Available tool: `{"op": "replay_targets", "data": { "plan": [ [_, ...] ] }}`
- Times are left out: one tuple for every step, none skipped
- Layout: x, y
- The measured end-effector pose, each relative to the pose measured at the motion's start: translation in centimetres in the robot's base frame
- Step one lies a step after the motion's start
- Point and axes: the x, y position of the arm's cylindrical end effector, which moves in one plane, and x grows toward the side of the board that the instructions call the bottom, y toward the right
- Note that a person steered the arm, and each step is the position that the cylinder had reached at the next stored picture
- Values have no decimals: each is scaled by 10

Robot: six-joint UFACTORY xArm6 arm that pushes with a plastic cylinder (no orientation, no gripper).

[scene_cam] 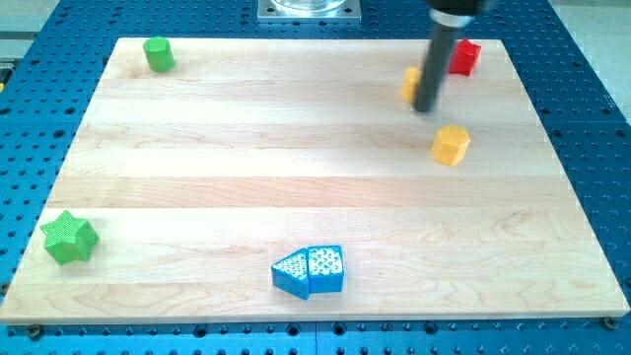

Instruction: Place the heart at the top center of the board

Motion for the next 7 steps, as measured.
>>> {"op": "replay_targets", "data": {
  "plan": [
    [-19, -18],
    [-3, 18],
    [-30, 51],
    [-57, 7],
    [-68, -18],
    [-68, -52],
    [-72, -66]
  ]
}}
